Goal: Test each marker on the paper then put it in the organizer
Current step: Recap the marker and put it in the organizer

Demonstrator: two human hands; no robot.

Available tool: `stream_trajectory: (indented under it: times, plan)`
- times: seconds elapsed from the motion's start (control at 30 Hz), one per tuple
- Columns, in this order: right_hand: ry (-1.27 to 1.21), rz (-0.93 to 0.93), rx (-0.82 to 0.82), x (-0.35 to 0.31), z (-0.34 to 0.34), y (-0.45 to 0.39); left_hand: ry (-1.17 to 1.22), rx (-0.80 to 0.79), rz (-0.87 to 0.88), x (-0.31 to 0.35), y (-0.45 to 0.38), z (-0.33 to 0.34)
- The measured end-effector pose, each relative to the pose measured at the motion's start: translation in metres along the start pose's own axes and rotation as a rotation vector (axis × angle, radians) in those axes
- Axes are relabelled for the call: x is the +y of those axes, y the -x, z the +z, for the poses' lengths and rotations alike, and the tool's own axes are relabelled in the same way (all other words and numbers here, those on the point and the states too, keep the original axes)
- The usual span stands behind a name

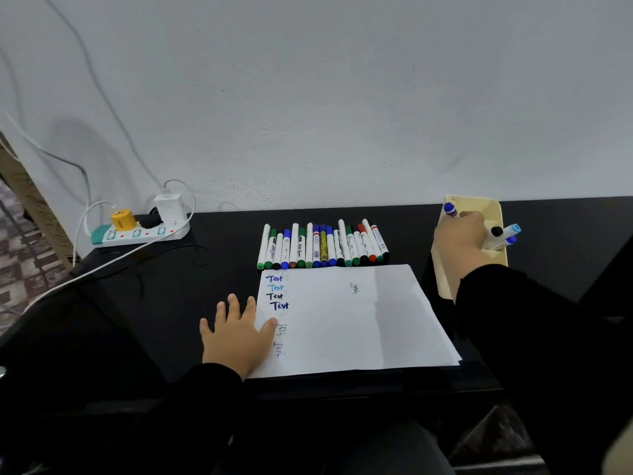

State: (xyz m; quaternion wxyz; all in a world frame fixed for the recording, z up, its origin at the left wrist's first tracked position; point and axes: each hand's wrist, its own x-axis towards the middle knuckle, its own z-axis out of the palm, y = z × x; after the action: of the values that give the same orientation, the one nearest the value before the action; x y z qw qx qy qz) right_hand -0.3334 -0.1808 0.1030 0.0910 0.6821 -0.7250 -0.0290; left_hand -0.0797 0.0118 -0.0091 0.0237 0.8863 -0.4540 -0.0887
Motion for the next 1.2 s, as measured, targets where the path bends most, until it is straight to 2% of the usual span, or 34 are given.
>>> stream_trajectory:
  times: [0.07,0.13,0.2,0.27,0.3,0.37,0.4,0.47,0.53,0.67,0.73,0.8,0.87,1.03,1.2]
  plan:
    - [-0.044,0.064,0.025,0.003,-0.011,0.0,-0.006,-0.002,-0.004,0.001,0.0,0.0]
    - [-0.067,-0.05,0.006,0.005,-0.003,0.0,-0.014,-0.005,-0.007,0.001,-0.001,-0.001]
    - [-0.046,-0.029,-0.059,0.004,-0.002,0.007,-0.014,-0.008,-0.007,0.001,0.0,-0.001]
    - [0.138,-0.14,-0.086,0.003,0.001,0.01,-0.005,-0.014,-0.005,0.001,0.0,-0.001]
    - [0.261,-0.184,-0.044,-0.001,-0.001,0.011,-0.005,-0.015,-0.005,0.001,0.0,-0.001]
    - [0.418,-0.278,-0.114,-0.001,-0.002,0.019,-0.011,-0.018,-0.007,0.001,0.0,-0.002]
    - [0.353,-0.234,-0.163,-0.003,-0.001,0.023,-0.012,-0.019,-0.007,0.001,0.0,-0.002]
    - [0.08,0.004,-0.066,-0.014,-0.002,0.026,-0.009,-0.018,-0.003,0.0,0.001,-0.002]
    - [-0.176,0.094,-0.046,-0.02,-0.009,0.028,-0.008,-0.015,0.001,0.0,0.001,-0.002]
    - [-0.422,0.02,-0.04,-0.03,0.0,0.029,-0.004,-0.012,-0.001,0.001,0.002,-0.003]
    - [-0.749,0.052,-0.008,-0.036,0.005,0.03,0.0,-0.01,-0.002,0.001,0.003,-0.003]
    - [-1.176,0.174,-0.001,-0.043,0.011,0.027,0.006,-0.008,-0.001,0.001,0.002,-0.003]
    - [-1.027,0.126,0.078,-0.05,0.022,0.018,0.006,-0.007,-0.001,0.001,0.002,-0.003]
    - [-1.098,0.197,-0.099,-0.065,0.025,0.007,0.001,0.008,0.003,0.001,0.0,-0.001]
    - [-0.891,0.158,-0.197,-0.075,0.039,-0.012,-0.026,0.01,-0.01,0.001,-0.004,0.001]
